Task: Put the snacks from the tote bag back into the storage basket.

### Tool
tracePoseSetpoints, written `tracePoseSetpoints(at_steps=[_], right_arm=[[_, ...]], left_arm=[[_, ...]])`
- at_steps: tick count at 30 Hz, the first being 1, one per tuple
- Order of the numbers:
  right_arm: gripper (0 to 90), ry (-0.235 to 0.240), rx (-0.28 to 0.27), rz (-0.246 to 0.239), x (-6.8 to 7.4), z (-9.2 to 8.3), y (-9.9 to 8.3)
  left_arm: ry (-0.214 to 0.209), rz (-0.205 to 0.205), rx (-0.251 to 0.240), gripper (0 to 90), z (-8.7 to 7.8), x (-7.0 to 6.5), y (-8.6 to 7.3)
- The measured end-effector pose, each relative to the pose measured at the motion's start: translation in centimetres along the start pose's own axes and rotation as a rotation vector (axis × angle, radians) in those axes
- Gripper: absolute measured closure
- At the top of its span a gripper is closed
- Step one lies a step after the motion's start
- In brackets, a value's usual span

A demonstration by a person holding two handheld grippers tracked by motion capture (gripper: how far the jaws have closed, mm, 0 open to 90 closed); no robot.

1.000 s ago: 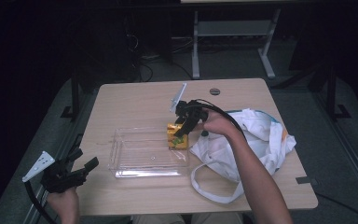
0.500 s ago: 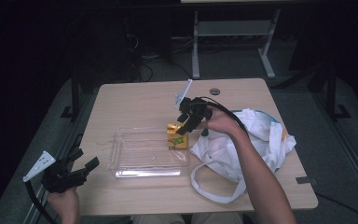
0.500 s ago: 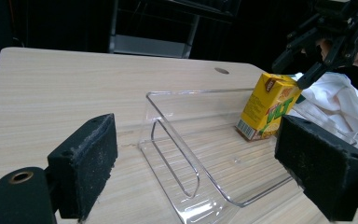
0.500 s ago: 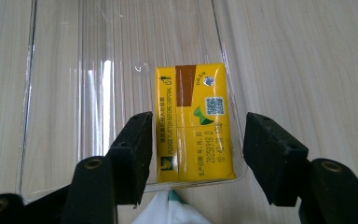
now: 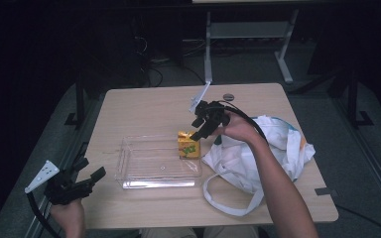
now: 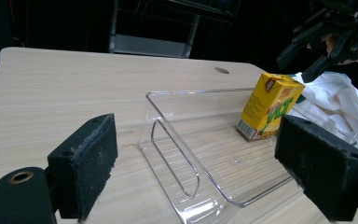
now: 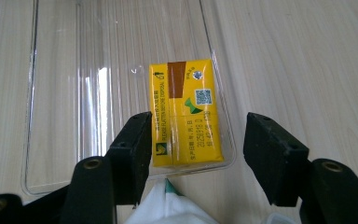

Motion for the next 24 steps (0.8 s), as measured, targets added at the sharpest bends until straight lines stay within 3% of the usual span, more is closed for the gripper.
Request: tracePoseSetpoints(at_steps=[24], right_arm=[[40.5,-0.034,-0.03,0.037,0.0,-2.0,-1.6]], left_arm=[[0.002,0.005,0.006,12.4,0.1,-0.1,0.0]])
Point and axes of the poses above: each handheld gripper's, and its own axes: z roughly forward along the jaws, y roughly out of its top, x roughly to its left, the point moved 2 cm from there along z, roughly forward along the jaws, and after that the axes turned 1 degree about -x, right-handed, at the moved point
